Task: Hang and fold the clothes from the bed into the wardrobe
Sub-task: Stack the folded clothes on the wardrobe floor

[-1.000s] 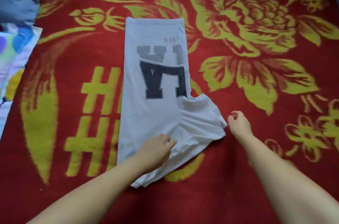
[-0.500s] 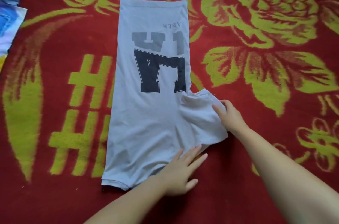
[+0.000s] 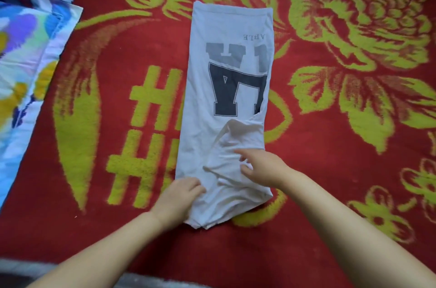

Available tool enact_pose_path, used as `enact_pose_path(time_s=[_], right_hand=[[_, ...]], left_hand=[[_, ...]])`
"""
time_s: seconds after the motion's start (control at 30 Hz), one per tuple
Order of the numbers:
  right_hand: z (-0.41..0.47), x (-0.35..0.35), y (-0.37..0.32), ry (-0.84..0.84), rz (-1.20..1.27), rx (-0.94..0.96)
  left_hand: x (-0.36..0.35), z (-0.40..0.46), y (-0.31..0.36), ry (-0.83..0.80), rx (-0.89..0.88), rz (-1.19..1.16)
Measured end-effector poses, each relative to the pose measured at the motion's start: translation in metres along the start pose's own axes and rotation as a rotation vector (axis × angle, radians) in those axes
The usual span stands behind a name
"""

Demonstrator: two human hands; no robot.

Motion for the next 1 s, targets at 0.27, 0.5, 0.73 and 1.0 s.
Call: enact_pose_path(time_s=[0.27, 0.5, 0.73, 1.0], right_hand=[[-0.022, -0.093, 0.01, -0.062, -0.553, 0.082], [-0.011, -0.087, 0.009, -0.072, -0.45, 0.019], [-0.056, -0.053, -0.023, -0.415, 0.019, 0.26], [0.004, 0.054, 0.015, 0.013, 0.292, -0.056]], left_hand=[[-0.018, -0.037, -0.049, -0.43, -0.049, 0.48], [-0.012, -0.01, -0.041, -0.392, -0.005, 0.044], [0.044, -0.026, -0.027, -0.934, 0.181, -0.758], [0.109, 0.067, -0.092, -0.157, 0.608, -1.164]])
Point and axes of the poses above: each hand's wrist, its own z-axis towards the middle knuckle, its own x-axis out of the back of the hand, y = z × x, the point moved 1 cm from there along z, towards the middle knuckle, and after that the axes turned 11 degrees about -y, right-handed, at the moved point
